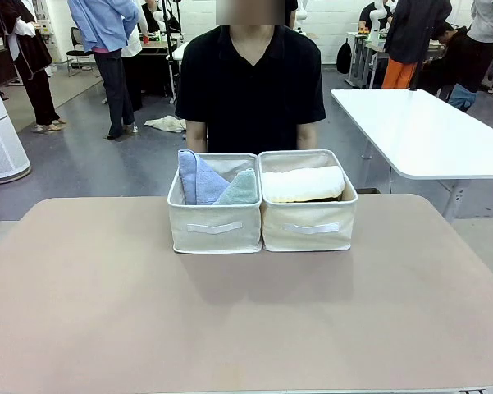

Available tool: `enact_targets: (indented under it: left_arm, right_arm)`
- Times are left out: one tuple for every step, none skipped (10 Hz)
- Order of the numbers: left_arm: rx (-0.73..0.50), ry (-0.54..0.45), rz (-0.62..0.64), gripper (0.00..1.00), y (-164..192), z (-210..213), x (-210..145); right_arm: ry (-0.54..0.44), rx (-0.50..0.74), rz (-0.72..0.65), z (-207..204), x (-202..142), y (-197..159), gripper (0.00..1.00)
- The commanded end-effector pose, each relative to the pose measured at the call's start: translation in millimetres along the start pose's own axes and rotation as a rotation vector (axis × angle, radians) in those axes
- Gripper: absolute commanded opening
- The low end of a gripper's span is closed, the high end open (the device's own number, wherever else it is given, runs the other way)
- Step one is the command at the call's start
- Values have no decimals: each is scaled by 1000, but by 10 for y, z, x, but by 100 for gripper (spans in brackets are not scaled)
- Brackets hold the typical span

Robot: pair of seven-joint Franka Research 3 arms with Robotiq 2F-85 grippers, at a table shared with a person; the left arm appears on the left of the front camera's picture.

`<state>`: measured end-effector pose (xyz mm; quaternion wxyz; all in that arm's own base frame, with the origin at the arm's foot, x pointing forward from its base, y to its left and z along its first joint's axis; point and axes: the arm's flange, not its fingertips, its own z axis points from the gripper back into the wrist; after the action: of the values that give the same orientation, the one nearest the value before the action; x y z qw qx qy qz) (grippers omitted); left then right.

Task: Sort the towels based on their folding style.
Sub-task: Pick up another triangle-folded towel from the table and place it in the left Fabric basket.

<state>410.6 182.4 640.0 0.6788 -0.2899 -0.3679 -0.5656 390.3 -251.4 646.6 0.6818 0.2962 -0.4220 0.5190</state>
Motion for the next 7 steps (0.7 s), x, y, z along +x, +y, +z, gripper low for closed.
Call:
enact_targets:
  left_arm:
    - [-4,-5,-8,100,-15,14,13]
    - [-4,-5,-8,100,-15,14,13]
    - [-4,-5,-8,100,-15,14,13]
    - [-4,-5,-8,100,-15,14,13]
    - [-4,-5,-8,100,-15,14,13]
    - [-4,-5,-8,100,-15,14,13]
    - [-4,-5,-8,100,-15,14,13]
  right_arm:
    - [13,8,-2,9,-10,1,100]
    - [13,8,-2,9,-10,1,100]
    - [13,8,-2,9,-10,1,100]
    - [13,8,-2,9,-10,1,100]
    - [13,8,-2,9,-10,1,100]
    - [13,8,-2,9,-10,1,100]
    - [13,8,-2,9,-10,1,100]
